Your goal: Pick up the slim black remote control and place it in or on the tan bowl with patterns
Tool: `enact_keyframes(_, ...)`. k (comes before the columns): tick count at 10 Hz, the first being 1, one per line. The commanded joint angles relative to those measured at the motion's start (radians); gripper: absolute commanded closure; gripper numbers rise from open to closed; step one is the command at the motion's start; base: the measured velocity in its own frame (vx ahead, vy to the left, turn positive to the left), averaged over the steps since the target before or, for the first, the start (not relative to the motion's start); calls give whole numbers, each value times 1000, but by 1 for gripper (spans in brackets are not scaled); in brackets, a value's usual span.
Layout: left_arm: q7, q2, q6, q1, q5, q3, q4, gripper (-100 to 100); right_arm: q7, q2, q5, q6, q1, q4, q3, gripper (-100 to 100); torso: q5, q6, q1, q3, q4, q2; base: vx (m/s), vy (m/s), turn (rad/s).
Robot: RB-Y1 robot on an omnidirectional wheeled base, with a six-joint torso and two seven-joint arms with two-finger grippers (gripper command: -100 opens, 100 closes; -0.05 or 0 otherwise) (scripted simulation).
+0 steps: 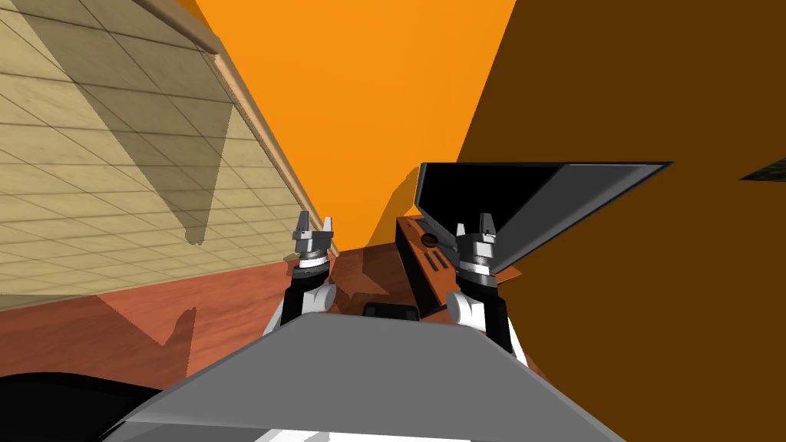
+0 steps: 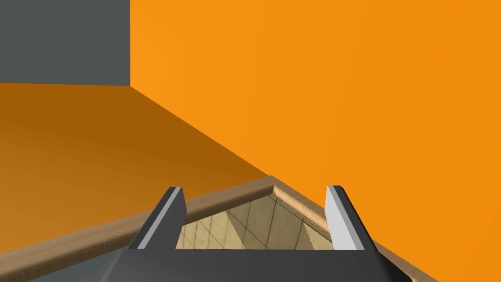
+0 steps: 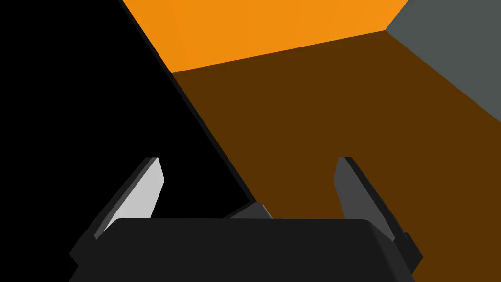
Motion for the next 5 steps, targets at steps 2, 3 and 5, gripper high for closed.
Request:
enact_keyframes(2,0,0,0,0,0,0,0,0,-16,-57,-16,35,-13,36,-11,-100,0,0,0,-1,0,-1,33,9,-8)
enact_keyframes(3,0,0,0,0,0,0,0,0,-24,-77,-23,52,-20,54,-17,-100,0,0,0,-1,-1,-2,48,11,-8)
enact_keyframes(5,0,0,0,0,0,0,0,0,-44,-113,-42,94,-36,99,-31,-100,0,0,0,-2,-1,-3,47,15,-9)
